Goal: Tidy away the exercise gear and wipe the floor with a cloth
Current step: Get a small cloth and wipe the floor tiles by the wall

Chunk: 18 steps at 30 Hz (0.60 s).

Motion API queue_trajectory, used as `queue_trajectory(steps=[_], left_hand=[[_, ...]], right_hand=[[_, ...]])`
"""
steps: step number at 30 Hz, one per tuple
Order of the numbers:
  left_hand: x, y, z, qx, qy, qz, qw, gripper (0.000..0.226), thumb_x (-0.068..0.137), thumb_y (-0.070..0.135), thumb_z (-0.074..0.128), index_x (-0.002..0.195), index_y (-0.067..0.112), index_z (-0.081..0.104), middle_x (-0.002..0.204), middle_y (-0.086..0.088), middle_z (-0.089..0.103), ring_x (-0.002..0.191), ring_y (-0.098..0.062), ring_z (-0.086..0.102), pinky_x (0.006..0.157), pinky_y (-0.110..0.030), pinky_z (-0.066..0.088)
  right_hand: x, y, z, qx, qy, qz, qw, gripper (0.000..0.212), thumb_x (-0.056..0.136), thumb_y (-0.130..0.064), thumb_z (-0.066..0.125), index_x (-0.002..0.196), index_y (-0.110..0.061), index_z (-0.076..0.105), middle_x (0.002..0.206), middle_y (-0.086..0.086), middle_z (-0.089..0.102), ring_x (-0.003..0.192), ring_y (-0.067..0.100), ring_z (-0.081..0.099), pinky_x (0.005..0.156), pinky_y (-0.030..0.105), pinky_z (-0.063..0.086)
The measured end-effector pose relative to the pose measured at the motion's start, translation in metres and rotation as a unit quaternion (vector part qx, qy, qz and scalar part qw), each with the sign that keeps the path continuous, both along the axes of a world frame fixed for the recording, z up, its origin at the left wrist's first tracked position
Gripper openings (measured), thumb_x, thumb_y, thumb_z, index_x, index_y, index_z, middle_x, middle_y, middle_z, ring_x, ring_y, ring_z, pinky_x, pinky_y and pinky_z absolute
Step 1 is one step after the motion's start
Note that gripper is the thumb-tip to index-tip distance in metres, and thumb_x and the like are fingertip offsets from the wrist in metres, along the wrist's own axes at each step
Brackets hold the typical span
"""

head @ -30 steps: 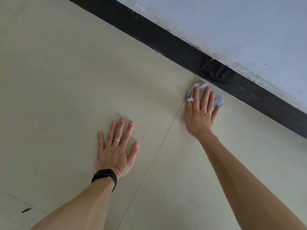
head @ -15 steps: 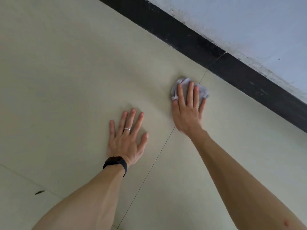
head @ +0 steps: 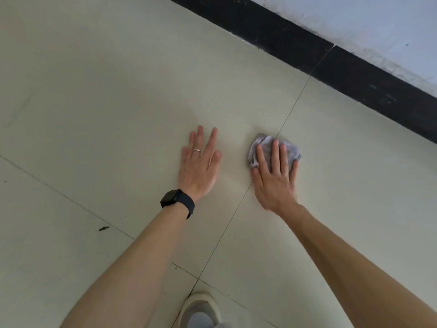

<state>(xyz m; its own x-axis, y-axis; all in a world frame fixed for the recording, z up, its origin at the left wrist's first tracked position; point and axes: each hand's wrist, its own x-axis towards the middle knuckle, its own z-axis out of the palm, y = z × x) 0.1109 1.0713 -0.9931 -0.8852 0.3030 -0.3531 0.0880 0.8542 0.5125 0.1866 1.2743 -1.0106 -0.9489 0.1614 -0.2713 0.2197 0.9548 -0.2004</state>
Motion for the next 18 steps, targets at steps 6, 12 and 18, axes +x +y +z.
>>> queue_trajectory(steps=[6, 12, 18], left_hand=[[0.081, -0.082, -0.01, -0.155, 0.05, -0.008, 0.987, 0.065, 0.101, 0.055, 0.017, 0.157, 0.037, -0.008, 0.165, 0.007, -0.02, 0.152, -0.015, -0.019, 0.122, -0.055, -0.003], [0.084, -0.084, -0.024, -0.157, 0.081, 0.005, 0.984, 0.062, 0.101, 0.053, 0.02, 0.157, 0.04, -0.004, 0.166, 0.01, -0.014, 0.153, -0.013, -0.011, 0.123, -0.05, -0.006], [0.084, -0.085, -0.024, -0.155, 0.088, 0.003, 0.984, 0.063, 0.101, 0.054, 0.021, 0.159, 0.038, 0.001, 0.167, 0.008, -0.01, 0.154, -0.014, -0.008, 0.123, -0.054, 0.002]], right_hand=[[0.167, -0.09, 0.015, -0.032, 0.013, 0.284, 0.958, 0.057, 0.105, -0.048, 0.024, 0.16, -0.035, 0.015, 0.168, 0.003, 0.015, 0.156, 0.023, 0.008, 0.117, 0.056, 0.014], [0.052, -0.024, 0.005, -0.008, -0.004, 0.11, 0.994, 0.057, 0.104, -0.05, 0.013, 0.159, -0.039, 0.001, 0.169, -0.002, -0.008, 0.155, 0.017, -0.01, 0.123, 0.056, 0.007], [0.128, -0.103, 0.015, -0.014, 0.006, 0.229, 0.973, 0.059, 0.106, -0.047, 0.023, 0.161, -0.033, 0.007, 0.169, 0.006, 0.004, 0.156, 0.025, -0.003, 0.12, 0.057, 0.007]])
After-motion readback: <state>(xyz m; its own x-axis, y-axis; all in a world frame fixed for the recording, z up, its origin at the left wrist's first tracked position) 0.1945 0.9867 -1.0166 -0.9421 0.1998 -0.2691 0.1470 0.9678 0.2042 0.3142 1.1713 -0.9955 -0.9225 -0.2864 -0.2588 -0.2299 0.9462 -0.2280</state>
